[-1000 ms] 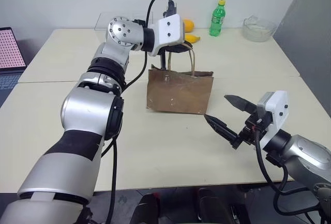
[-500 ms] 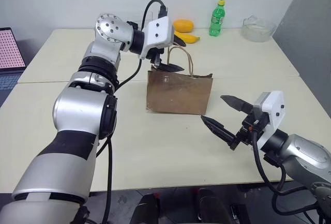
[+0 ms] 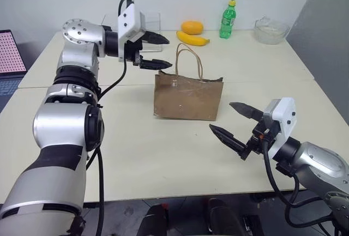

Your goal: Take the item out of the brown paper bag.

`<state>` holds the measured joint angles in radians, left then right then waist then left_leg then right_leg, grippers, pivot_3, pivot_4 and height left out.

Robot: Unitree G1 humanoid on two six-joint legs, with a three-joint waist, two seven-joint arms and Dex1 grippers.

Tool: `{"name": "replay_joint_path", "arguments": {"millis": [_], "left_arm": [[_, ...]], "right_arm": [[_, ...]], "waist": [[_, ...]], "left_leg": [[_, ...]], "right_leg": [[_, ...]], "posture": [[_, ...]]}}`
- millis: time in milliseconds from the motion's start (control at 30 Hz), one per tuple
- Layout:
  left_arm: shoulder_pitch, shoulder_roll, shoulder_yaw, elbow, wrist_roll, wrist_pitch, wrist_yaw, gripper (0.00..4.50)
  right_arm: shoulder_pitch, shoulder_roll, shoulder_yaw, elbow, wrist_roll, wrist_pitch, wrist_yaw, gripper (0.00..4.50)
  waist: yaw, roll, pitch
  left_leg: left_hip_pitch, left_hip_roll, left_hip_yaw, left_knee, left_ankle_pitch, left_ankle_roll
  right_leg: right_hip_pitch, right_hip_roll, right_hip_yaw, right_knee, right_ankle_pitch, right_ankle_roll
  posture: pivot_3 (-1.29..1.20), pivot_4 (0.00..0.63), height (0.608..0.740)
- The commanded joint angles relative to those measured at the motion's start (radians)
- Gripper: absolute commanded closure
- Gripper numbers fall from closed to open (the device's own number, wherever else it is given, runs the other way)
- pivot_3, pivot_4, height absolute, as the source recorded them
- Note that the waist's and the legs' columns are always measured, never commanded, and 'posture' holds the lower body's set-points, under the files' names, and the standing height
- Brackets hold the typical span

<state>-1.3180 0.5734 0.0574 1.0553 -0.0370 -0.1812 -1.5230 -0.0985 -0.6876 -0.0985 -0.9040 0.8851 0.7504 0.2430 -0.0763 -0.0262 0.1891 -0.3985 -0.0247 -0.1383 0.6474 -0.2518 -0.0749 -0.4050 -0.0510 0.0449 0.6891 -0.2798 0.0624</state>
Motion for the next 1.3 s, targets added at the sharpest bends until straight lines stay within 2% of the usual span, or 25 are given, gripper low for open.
{"name": "replay_joint_path", "arguments": {"millis": [33, 200, 300, 367, 467, 667, 767, 867, 967, 1300], "left_arm": [[0.144, 0.017, 0.035, -0.285, -0.104, 0.169, 0.019, 0.84], [0.629, -0.020, 0.116, -1.020, -0.266, 0.497, 0.275, 0.84], [0.816, -0.065, 0.146, -1.278, -0.333, 0.624, 0.438, 0.84], [0.949, -0.092, 0.146, -1.416, -0.345, 0.643, 0.517, 0.84], [1.089, -0.126, 0.150, -1.542, -0.365, 0.654, 0.610, 1.46], [1.206, -0.142, 0.155, -1.656, -0.400, 0.642, 0.716, 3.38], [1.230, -0.134, 0.152, -1.677, -0.407, 0.613, 0.733, 4.37], [1.258, -0.122, 0.141, -1.681, -0.404, 0.582, 0.737, 4.46], [1.260, -0.116, 0.121, -1.675, -0.400, 0.567, 0.747, 4.50], [1.280, -0.099, 0.095, -1.682, -0.417, 0.535, 0.766, 4.50]], "right_arm": [[-0.017, 0.004, -0.014, -0.005, -0.007, -0.023, 0.015, 0.00], [-0.047, 0.005, -0.016, 0.022, -0.059, -0.039, 0.015, 0.00], [-0.068, 0.004, -0.007, 0.046, -0.103, -0.052, 0.028, 0.00], [-0.102, 0.006, 0.004, 0.079, -0.127, -0.062, 0.046, 0.00], [-0.179, 0.009, 0.013, 0.147, -0.156, -0.075, 0.080, 0.00], [-0.374, -0.004, 0.075, 0.359, -0.272, -0.087, 0.153, 0.00], [-0.519, 0.009, 0.138, 0.537, -0.359, -0.112, 0.207, 0.00], [-0.698, 0.052, 0.201, 0.787, -0.447, -0.152, 0.269, 0.00], [-0.854, 0.087, 0.261, 1.091, -0.564, -0.263, 0.345, 0.64], [-1.128, 0.197, 0.356, 1.633, -0.768, -0.489, 0.595, 4.29]], "waist": [[-0.004, 0.000, 0.000], [-0.009, 0.001, -0.001], [-0.002, 0.001, -0.001], [0.006, 0.001, -0.001], [0.015, 0.003, -0.003], [0.026, 0.003, -0.003], [0.026, 0.003, -0.003], [0.020, 0.004, -0.003], [0.017, 0.004, -0.003], [0.018, 0.004, -0.003]], "left_leg": [[0.000, 0.000, 0.000, 0.000, 0.000, 0.000], [0.001, 0.003, 0.000, 0.000, 0.000, 0.000], [0.001, 0.003, -0.001, 0.000, 0.000, 0.000], [0.001, 0.002, -0.001, 0.001, 0.000, 0.000], [0.004, 0.002, 0.003, 0.001, 0.000, 0.000], [0.006, 0.002, 0.003, 0.000, 0.000, 0.000], [0.006, 0.002, 0.003, 0.000, 0.000, 0.000], [0.007, 0.002, 0.004, -0.001, 0.000, 0.000], [0.008, 0.002, 0.005, -0.002, 0.000, 0.000], [0.001, 0.002, 0.004, -0.003, 0.000, 0.000]], "right_leg": [[0.000, 0.000, 0.000, 0.001, 0.000, 0.000], [0.000, 0.000, 0.002, 0.000, 0.000, 0.000], [0.000, -0.001, 0.002, 0.001, 0.000, 0.000], [0.000, 0.000, 0.001, 0.001, 0.000, -0.001], [0.002, 0.000, 0.003, 0.001, 0.000, -0.001], [0.004, 0.001, 0.003, 0.000, 0.000, -0.001], [0.005, 0.001, 0.002, -0.001, 0.000, -0.001], [0.004, 0.001, 0.003, -0.001, 0.001, -0.002], [0.004, 0.001, 0.003, -0.001, 0.001, -0.002], [0.000, 0.000, 0.002, -0.007, 0.001, -0.002]], "posture": [[0.00, 0.150, 0.740], [0.00, 0.150, 0.740], [0.00, 0.150, 0.740], [0.00, 0.150, 0.740], [0.00, 0.150, 0.740], [0.00, 0.150, 0.740], [0.00, 0.150, 0.740], [0.00, 0.150, 0.740], [0.00, 0.150, 0.740], [0.00, 0.150, 0.740]]}}
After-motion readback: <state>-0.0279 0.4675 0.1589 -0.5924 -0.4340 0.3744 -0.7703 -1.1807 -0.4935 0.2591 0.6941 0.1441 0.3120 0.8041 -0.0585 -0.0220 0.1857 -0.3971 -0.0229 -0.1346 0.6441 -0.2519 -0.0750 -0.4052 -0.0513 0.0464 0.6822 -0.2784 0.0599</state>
